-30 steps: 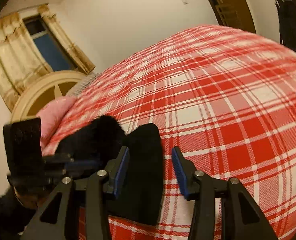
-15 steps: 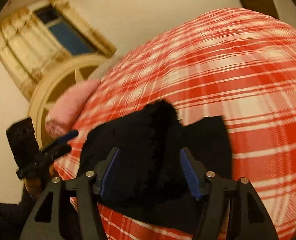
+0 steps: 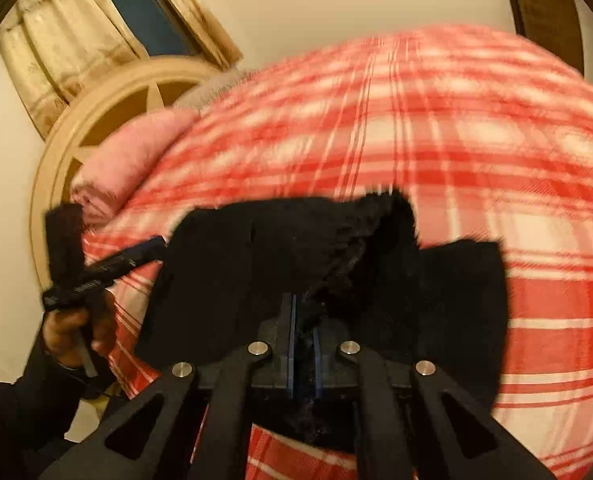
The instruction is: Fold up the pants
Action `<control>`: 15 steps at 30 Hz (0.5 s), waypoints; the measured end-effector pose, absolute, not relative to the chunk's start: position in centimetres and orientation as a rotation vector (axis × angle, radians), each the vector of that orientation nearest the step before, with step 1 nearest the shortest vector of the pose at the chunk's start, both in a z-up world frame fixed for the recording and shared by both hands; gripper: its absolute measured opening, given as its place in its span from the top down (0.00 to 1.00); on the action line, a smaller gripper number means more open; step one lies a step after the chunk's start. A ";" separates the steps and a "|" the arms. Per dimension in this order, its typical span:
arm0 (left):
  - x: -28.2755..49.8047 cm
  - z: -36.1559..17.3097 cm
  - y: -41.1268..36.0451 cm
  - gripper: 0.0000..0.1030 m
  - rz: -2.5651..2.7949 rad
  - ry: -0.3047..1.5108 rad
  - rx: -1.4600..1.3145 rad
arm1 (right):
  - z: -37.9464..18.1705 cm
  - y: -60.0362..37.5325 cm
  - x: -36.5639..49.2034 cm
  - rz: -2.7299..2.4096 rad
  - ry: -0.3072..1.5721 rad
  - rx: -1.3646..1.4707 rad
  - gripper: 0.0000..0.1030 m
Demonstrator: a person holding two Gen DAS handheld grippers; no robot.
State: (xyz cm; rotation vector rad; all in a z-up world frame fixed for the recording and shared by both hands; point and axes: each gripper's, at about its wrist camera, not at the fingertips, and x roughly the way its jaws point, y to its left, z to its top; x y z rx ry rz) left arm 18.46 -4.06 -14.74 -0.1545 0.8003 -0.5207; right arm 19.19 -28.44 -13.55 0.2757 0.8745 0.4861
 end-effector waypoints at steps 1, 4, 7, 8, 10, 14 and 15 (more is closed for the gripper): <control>18.4 -14.7 -4.1 0.26 -0.522 0.796 -0.150 | -13.1 -29.1 18.8 0.474 0.867 0.271 0.94; 18.7 -14.9 -4.8 0.26 -0.535 0.807 -0.126 | -13.1 -30.9 18.2 0.423 0.876 0.272 0.94; 19.1 -16.1 -6.0 0.26 -0.531 0.843 -0.083 | -15.2 -32.2 17.5 0.393 0.920 0.313 0.94; 19.2 -16.5 -6.2 0.26 -0.531 0.853 -0.079 | -16.3 -32.5 17.5 0.394 0.934 0.323 0.94; 19.3 -16.9 -6.3 0.26 -0.527 0.864 -0.074 | -17.4 -32.7 17.4 0.385 0.943 0.331 0.94; 19.2 -16.7 -5.9 0.26 -0.512 0.856 -0.065 | -17.2 -33.2 17.5 0.422 0.895 0.369 0.85; 19.2 -16.5 -5.7 0.26 -0.505 0.850 -0.064 | -16.9 -33.0 17.5 0.434 0.880 0.362 0.60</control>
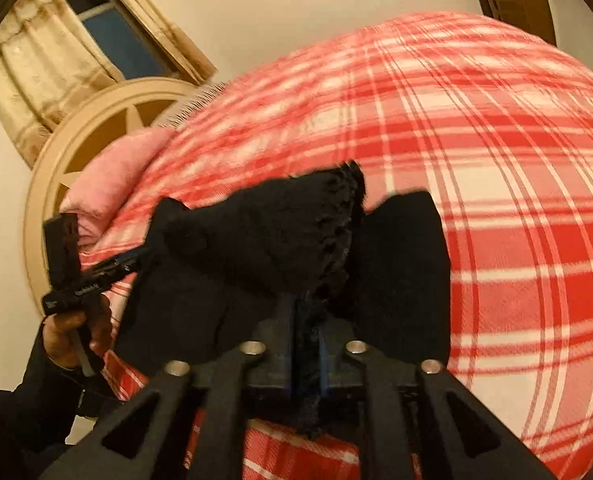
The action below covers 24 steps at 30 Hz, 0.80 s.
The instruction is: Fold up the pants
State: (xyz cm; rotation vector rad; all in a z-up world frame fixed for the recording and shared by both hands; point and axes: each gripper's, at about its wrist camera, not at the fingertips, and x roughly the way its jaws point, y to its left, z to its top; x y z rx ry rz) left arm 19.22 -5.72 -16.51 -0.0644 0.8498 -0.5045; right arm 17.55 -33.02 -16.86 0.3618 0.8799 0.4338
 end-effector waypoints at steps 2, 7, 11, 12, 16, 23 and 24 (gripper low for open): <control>19.3 -16.4 -5.4 0.26 -0.500 0.849 -0.071 | -16.3 -32.6 18.0 0.402 0.856 0.318 0.25; 19.4 -16.7 -5.0 0.26 -0.504 0.858 -0.096 | -17.7 -31.4 21.6 0.430 0.904 0.314 0.36; 19.2 -16.6 -5.3 0.26 -0.519 0.857 -0.106 | -19.4 -30.9 23.6 0.433 0.946 0.349 0.58; 19.3 -16.5 -5.3 0.26 -0.521 0.855 -0.107 | -18.9 -31.0 23.3 0.461 0.930 0.369 0.80; 19.2 -15.6 -5.1 0.26 -0.528 0.833 -0.114 | -13.4 -30.7 19.6 0.505 0.772 0.340 0.90; 20.1 -16.5 -6.6 0.20 -0.515 0.857 -0.081 | -15.3 -33.9 19.2 0.307 0.858 0.303 0.90; 20.3 -17.4 -7.2 0.20 -0.511 0.881 -0.056 | -17.2 -34.5 19.9 0.298 0.906 0.326 0.89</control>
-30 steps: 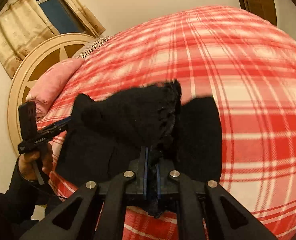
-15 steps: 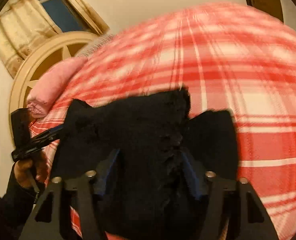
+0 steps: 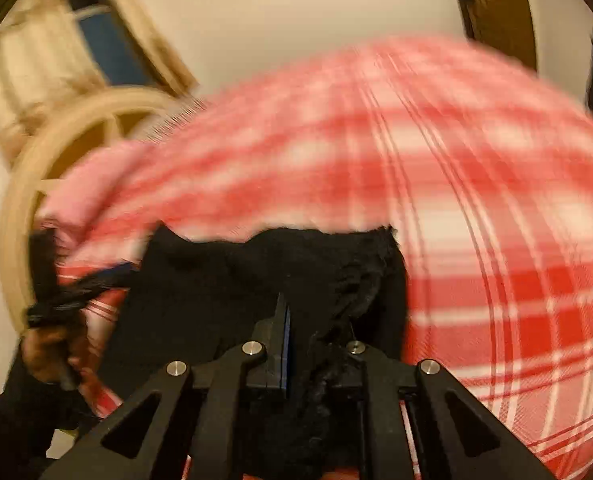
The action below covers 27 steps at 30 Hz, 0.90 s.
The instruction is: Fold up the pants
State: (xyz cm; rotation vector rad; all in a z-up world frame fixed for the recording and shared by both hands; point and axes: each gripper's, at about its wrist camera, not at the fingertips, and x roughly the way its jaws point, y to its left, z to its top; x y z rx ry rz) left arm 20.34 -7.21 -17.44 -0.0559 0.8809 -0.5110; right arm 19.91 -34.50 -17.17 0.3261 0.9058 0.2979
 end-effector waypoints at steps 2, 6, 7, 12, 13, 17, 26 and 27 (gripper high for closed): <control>20.5 -18.5 -7.7 0.19 -0.492 0.909 -0.027 | -20.0 -36.1 20.5 0.318 0.924 0.433 0.85; 20.2 -19.0 -7.5 0.19 -0.496 0.911 -0.037 | -19.5 -36.4 19.8 0.340 0.896 0.433 0.78; 20.3 -19.0 -7.4 0.19 -0.496 0.912 -0.038 | -19.5 -36.5 19.9 0.346 0.901 0.430 0.78; 20.2 -18.9 -7.5 0.19 -0.491 0.912 -0.038 | -19.6 -37.4 20.3 0.380 0.912 0.484 0.75; 20.1 -18.9 -7.5 0.19 -0.491 0.912 -0.036 | -19.5 -37.2 20.4 0.379 0.909 0.473 0.75; 20.2 -19.1 -7.7 0.18 -0.496 0.913 -0.038 | -19.3 -36.8 20.0 0.368 0.915 0.433 0.72; 20.4 -19.4 -8.7 0.14 -0.504 0.905 -0.016 | -19.1 -36.9 19.8 0.245 0.923 0.357 0.36; 20.5 -19.4 -8.9 0.14 -0.504 0.904 -0.012 | -19.7 -37.1 20.1 0.252 0.945 0.379 0.36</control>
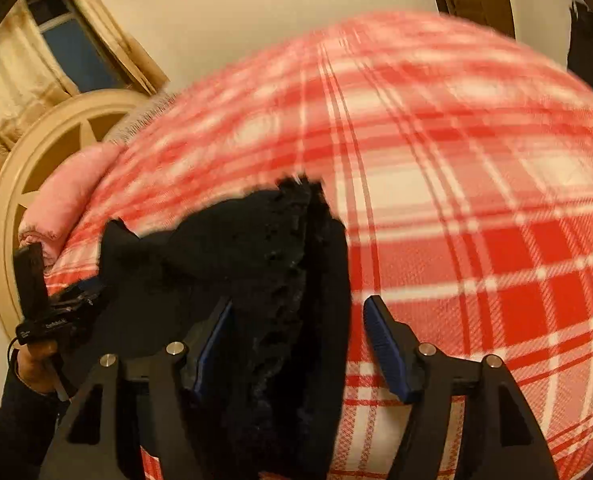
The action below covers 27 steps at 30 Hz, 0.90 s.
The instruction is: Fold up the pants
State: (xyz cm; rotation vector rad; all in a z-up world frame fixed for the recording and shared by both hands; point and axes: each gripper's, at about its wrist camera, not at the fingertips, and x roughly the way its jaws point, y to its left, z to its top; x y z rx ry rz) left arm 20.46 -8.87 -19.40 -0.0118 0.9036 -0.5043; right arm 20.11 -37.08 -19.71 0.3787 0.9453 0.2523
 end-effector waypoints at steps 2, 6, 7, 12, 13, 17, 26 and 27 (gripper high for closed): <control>20.5 -19.4 -9.1 0.14 -0.513 0.902 -0.009 | -20.8 -37.8 20.4 0.282 0.940 0.469 0.40; 20.3 -19.2 -9.8 0.51 -0.546 0.883 0.022 | -20.6 -37.0 20.2 0.352 0.922 0.494 0.77; 20.2 -19.1 -9.9 0.61 -0.549 0.876 0.033 | -20.0 -36.3 20.0 0.348 0.912 0.444 0.77; 19.4 -16.7 -8.6 0.89 -0.552 0.817 0.005 | -16.6 -34.7 19.7 0.369 0.865 0.365 0.83; 19.2 -16.3 -8.3 0.89 -0.549 0.803 0.004 | -15.9 -34.4 19.8 0.379 0.859 0.354 0.83; 18.3 -13.2 -5.8 0.90 -0.516 0.728 0.004 | -12.6 -31.4 21.6 0.473 0.838 0.269 0.85; 17.9 -8.8 6.4 0.90 -0.259 0.649 -0.027 | -10.5 -19.2 31.3 0.710 0.836 0.234 0.86; 17.8 -8.8 8.1 0.90 -0.222 0.650 -0.032 | -10.5 -16.7 32.5 0.747 0.840 0.231 0.86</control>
